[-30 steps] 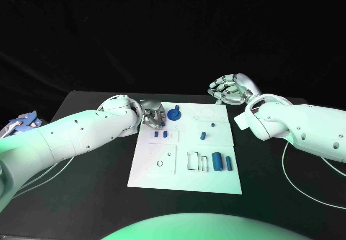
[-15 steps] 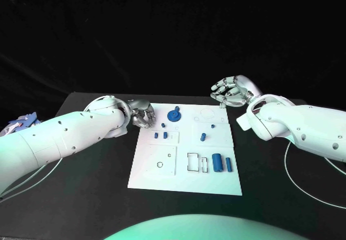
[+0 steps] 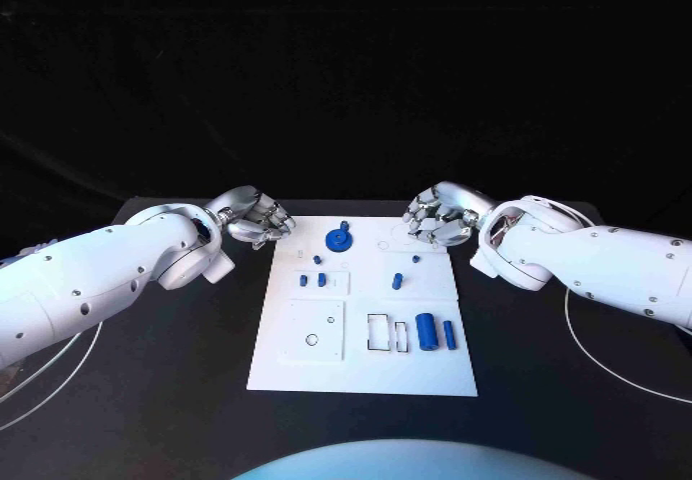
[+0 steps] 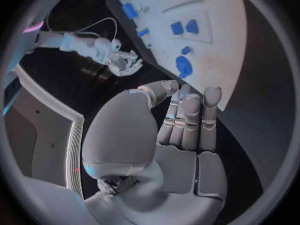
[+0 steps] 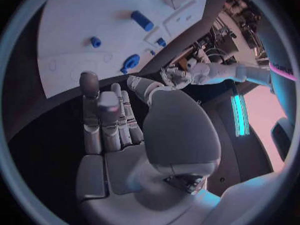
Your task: Assemble the parts on the task board
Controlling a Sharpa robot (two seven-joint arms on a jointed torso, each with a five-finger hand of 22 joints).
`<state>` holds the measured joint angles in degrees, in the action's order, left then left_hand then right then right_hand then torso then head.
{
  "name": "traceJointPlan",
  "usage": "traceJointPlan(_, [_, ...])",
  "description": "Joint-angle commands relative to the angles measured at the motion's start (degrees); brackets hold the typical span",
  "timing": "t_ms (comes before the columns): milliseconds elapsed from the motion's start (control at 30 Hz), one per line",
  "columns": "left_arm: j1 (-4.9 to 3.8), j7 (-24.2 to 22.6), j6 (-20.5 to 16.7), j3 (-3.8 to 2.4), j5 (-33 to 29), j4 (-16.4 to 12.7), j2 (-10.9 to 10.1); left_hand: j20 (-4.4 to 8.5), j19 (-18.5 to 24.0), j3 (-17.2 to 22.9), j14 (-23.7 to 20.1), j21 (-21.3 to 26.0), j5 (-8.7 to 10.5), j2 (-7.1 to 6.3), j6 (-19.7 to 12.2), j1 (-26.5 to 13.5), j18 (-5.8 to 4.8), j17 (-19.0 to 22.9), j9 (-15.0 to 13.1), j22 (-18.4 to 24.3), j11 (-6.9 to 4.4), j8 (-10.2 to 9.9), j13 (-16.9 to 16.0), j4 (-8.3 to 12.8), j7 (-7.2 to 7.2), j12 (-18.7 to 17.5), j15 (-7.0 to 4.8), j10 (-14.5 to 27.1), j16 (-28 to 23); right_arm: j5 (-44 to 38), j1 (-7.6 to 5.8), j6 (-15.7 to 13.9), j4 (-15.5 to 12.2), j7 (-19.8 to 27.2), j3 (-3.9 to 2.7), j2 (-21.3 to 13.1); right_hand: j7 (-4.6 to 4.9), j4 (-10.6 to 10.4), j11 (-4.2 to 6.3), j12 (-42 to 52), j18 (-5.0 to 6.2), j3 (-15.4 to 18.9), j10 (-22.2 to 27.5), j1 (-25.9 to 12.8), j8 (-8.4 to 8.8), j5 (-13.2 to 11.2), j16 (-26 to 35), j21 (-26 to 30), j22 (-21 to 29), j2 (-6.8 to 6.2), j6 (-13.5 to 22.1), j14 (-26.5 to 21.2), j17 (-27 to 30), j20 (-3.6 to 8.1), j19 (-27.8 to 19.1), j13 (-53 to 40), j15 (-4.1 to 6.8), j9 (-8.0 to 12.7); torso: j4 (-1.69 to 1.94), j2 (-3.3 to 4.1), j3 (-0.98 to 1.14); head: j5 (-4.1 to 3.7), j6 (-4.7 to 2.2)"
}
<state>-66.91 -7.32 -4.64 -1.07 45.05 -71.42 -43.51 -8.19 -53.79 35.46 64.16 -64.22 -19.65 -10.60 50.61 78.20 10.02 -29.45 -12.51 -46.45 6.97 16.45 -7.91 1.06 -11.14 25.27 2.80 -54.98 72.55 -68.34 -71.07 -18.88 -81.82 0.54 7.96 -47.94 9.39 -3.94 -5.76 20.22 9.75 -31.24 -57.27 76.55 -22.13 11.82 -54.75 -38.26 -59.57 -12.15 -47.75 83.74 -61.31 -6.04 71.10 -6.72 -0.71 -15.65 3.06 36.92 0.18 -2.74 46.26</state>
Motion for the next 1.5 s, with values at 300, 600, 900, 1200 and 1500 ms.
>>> traceJointPlan(300, [0.91,-17.5,1.4,-0.07,-34.7,-7.7,-4.0,-1.37,8.2,-5.9,-11.7,13.5,0.09,-0.35,0.0,-3.5,0.39,7.4,-1.1,8.2,0.10,1.0,0.7,-2.7,0.86,0.8,0.81,0.0,-9.9,-25.9,0.94,7.8,-0.9,-8.8,0.01,-0.1,0.31,0.3,-0.25,-2.3,-2.12,1.0,1.3,-1.8,2.39,-0.3,-6.5,-8.7,-6.0,-1.92,0.1,2.1,-3.6,-0.20,2.9,1.4,-0.20,0.8,0.18,0.06,-0.05,-1.37,-0.55])
traceJointPlan(600, [1.36,-20.4,0.7,-0.07,-38.6,-9.9,-5.6,-2.09,9.0,-6.2,-13.0,19.3,0.04,-0.18,0.1,-2.9,0.37,9.9,-1.6,11.7,0.14,1.0,2.0,-3.1,0.69,-1.5,1.14,-2.4,-14.3,-28.5,1.64,9.0,-0.8,-9.6,0.01,0.2,0.62,0.2,-0.57,-3.0,-2.61,2.4,2.6,-1.9,3.40,-0.9,-9.6,-12.4,-8.5,-1.94,0.2,2.4,-5.3,-0.61,4.1,1.8,-0.42,1.0,0.13,0.07,0.08,-1.31,-0.36])
traceJointPlan(900, [1.43,-21.0,-0.2,-0.07,-39.9,-10.7,-6.5,-2.06,8.7,-6.1,-12.8,19.6,0.02,0.02,0.2,-2.6,0.41,10.1,-1.6,11.9,0.20,1.0,2.2,-2.9,0.53,-1.7,1.12,-2.6,-14.6,-28.6,2.38,8.9,-0.5,-9.2,0.01,0.7,0.36,0.5,-0.32,-1.9,-3.50,1.4,0.4,-0.9,3.35,-1.0,-14.2,-18.9,-12.7,-0.64,-2.2,2.9,-8.1,-0.62,6.4,1.6,-0.30,0.7,0.16,0.25,0.15,-1.14,-0.20])
traceJointPlan(1200, [1.44,-20.9,-0.3,-0.07,-40.2,-11.0,-6.7,-1.99,8.4,-6.0,-12.5,19.6,0.00,0.20,0.3,-2.2,0.44,10.2,-1.6,12.0,0.27,1.0,2.3,-2.7,0.39,-2.0,1.13,-2.7,-14.7,-27.9,2.69,8.1,0.0,-9.1,0.00,1.5,-0.10,0.6,0.24,-1.7,-3.95,-1.8,-1.9,-0.3,3.12,-3.8,-16.4,-22.1,-15.0,1.41,-4.7,2.9,-9.0,-0.33,7.2,1.8,0.10,0.3,0.14,0.12,0.13,-0.96,-0.05])
traceJointPlan(1500, [1.44,-20.6,-0.6,-0.07,-40.2,-10.9,-6.7,-1.82,7.9,-5.7,-12.3,19.5,-0.08,0.59,0.3,-1.4,0.43,10.4,-1.6,11.9,0.36,0.9,2.5,-2.1,0.23,-2.5,1.12,-2.8,-15.0,-27.2,2.79,8.2,0.5,-9.2,0.00,2.1,-0.22,0.6,0.40,-2.0,-4.04,-3.1,-2.8,-0.6,3.19,-4.5,-17.0,-22.9,-15.8,2.12,-5.4,2.8,-8.9,-0.20,7.3,1.9,0.21,0.1,0.09,0.13,0.13,-0.86,0.00])
